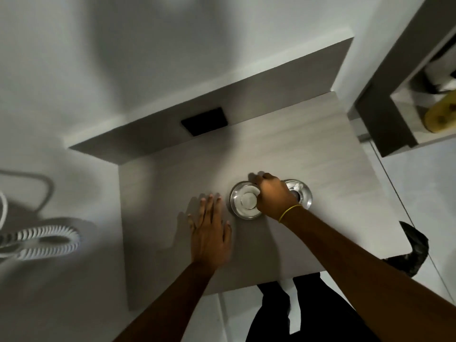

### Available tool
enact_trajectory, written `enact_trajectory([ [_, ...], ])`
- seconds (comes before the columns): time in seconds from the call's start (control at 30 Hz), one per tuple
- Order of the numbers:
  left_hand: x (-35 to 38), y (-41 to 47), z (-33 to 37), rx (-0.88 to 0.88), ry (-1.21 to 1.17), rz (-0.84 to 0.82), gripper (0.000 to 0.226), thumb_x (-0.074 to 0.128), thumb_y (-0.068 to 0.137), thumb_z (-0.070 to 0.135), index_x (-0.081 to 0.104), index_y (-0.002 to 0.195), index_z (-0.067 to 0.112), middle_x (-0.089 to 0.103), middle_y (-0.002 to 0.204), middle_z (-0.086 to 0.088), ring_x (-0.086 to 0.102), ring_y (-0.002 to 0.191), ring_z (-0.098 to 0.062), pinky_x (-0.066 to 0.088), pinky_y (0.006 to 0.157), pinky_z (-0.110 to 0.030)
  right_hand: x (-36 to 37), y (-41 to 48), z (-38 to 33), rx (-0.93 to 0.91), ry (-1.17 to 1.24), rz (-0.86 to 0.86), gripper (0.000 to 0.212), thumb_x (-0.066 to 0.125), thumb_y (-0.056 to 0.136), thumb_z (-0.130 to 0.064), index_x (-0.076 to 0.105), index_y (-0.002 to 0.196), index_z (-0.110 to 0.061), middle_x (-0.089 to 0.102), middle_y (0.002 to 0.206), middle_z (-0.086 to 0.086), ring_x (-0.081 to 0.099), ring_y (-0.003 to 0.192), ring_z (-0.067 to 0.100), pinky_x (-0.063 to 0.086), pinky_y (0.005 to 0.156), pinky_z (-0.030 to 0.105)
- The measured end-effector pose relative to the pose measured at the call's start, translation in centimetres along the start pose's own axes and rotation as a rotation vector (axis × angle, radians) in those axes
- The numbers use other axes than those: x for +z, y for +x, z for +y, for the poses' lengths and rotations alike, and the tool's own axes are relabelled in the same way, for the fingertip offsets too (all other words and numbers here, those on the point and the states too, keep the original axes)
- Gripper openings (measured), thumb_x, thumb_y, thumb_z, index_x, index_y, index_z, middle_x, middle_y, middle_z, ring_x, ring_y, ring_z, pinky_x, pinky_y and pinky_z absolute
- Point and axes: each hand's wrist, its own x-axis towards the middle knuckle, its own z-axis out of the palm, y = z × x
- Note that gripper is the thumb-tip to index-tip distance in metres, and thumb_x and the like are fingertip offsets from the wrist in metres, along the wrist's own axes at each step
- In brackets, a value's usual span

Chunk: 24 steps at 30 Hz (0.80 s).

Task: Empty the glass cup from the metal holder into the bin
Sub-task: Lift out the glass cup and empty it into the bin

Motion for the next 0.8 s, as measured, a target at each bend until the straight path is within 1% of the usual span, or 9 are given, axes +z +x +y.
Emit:
enact_trajectory([
  [0.17,-1.8,4.3,5.6,0.140,-0.049,0.006,0.066,0.043,0.108,0.034,0.026,0.169,0.018,0.023,0.179,-0.009,0.009,0.167,-0.027,0.015,0.131,-0.068,-4.4,-3.7,5.3,0.131,0.375,0.235,0.051,0.058,0.070,-0.015,0.068,0.120,-0.020,0.080,0.107,0.013,0.074,0.098,0.040,0.059,0.083,0.035],
  [0.23,-1.7,6.0,9.0,0.218,-0.060,0.001,0.066,0.053,0.107,0.028,0.030,0.168,0.017,0.026,0.178,-0.010,0.014,0.167,-0.029,0.018,0.129,-0.070,-5.9,-5.6,8.3,0.192,0.498,0.298,0.052,0.065,0.074,-0.008,0.069,0.124,-0.023,0.081,0.105,0.008,0.078,0.092,0.024,0.058,0.080,0.023],
  [0.3,-1.2,7.3,13.3,0.324,-0.060,-0.006,0.066,0.055,0.106,0.026,0.033,0.167,0.015,0.028,0.178,-0.011,0.018,0.166,-0.030,0.019,0.128,-0.070,-7.2,-8.2,11.9,0.256,0.622,0.388,0.055,0.068,0.075,0.001,0.069,0.123,-0.026,0.078,0.101,0.005,0.074,0.072,-0.002,0.056,0.063,0.011],
  [0.37,-0.2,8.0,18.7,0.460,-0.053,-0.024,0.065,0.049,0.105,0.029,0.033,0.167,0.016,0.030,0.177,-0.011,0.020,0.166,-0.030,0.020,0.128,-0.069,-8.4,-11.6,15.9,0.341,0.700,0.508,0.053,0.071,0.077,0.003,0.068,0.118,-0.031,0.074,0.091,0.001,0.070,0.058,-0.004,0.052,0.050,0.009],
  [0.43,1.3,7.8,24.5,0.601,-0.059,-0.052,0.066,0.039,0.103,0.032,0.031,0.167,0.017,0.032,0.176,-0.010,0.021,0.166,-0.029,0.022,0.128,-0.069,-9.0,-16.0,20.1,0.437,0.786,0.638,0.052,0.072,0.081,0.005,0.065,0.112,-0.037,0.071,0.088,0.003,0.071,0.051,0.006,0.052,0.046,0.014],
  [0.53,4.6,6.2,32.5,0.770,-0.082,-0.131,0.070,0.033,0.099,0.032,0.028,0.168,0.021,0.027,0.179,-0.006,0.017,0.167,-0.027,0.023,0.129,-0.065,-8.5,-22.5,26.2,0.572,0.867,0.809,0.051,0.069,0.084,0.005,0.062,0.114,-0.036,0.070,0.091,0.012,0.073,0.055,0.024,0.057,0.049,0.027],
  [0.6,7.7,3.9,37.4,0.873,-0.100,-0.190,0.070,0.039,0.100,0.025,0.026,0.169,0.022,0.023,0.180,-0.004,0.013,0.167,-0.024,0.024,0.128,-0.065,-7.2,-27.0,30.1,0.668,0.849,0.908,0.054,0.067,0.084,0.005,0.059,0.117,-0.037,0.070,0.085,0.012,0.072,0.054,0.025,0.059,0.054,0.037],
  [0.7,12.6,-0.5,42.7,0.991,-0.118,-0.298,0.078,0.052,0.098,0.018,0.022,0.169,0.024,0.018,0.181,-0.001,0.007,0.168,-0.020,0.019,0.129,-0.067,-3.6,-32.4,35.1,0.821,0.771,1.034,0.057,0.065,0.081,-0.002,0.054,0.122,-0.040,0.067,0.077,0.001,0.073,0.057,0.023,0.060,0.057,0.039],
  [0.8,17.4,-4.7,45.4,1.105,-0.057,-0.347,0.080,0.043,0.095,0.024,0.017,0.170,0.024,0.013,0.182,0.000,0.002,0.168,-0.019,0.014,0.129,-0.068,0.6,-35.3,39.2,0.920,0.676,1.103,0.061,0.062,0.075,-0.012,0.048,0.127,-0.041,0.066,0.075,0.004,0.072,0.059,0.030,0.062,0.063,0.048],
])
